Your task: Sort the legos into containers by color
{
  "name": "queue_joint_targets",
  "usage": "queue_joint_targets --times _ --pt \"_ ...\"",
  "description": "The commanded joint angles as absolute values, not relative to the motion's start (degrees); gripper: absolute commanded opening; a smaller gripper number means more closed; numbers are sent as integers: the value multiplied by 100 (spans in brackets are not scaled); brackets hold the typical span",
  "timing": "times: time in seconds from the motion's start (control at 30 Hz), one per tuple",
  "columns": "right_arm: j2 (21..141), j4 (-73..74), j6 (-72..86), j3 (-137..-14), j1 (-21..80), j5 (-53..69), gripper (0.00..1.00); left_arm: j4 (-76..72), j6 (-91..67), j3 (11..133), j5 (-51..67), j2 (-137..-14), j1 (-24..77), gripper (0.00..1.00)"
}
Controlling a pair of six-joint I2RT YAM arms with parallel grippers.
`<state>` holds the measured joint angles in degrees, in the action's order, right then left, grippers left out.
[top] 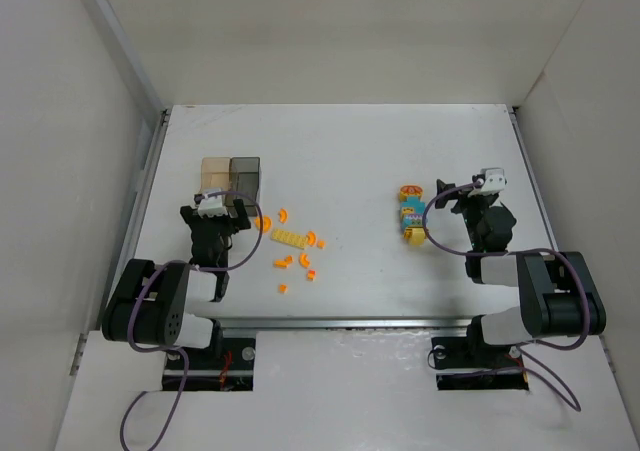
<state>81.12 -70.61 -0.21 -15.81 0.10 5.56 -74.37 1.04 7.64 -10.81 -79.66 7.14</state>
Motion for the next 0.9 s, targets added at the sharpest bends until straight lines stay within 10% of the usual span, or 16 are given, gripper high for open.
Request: queue_joint_targets --times 0.0,0.5,0.67,0.87 --pt "8016 -7233 -44 -1723 70 536 100 -8938 123 756 -1151 -7857 738 100" --pt "7466 -6044 -236 -2298 70 1018 100 -9905 395 177 -1230 -7534 896 100" --pt "6566 -2746 -1167 -4295 728 -50 100 -5099 2574 1841 667 -5434 1291 100" --pt "6468 -1434 -2556 -5877 2003 -3214 100 -2236 2757 4339 -79 -5518 1819 100"
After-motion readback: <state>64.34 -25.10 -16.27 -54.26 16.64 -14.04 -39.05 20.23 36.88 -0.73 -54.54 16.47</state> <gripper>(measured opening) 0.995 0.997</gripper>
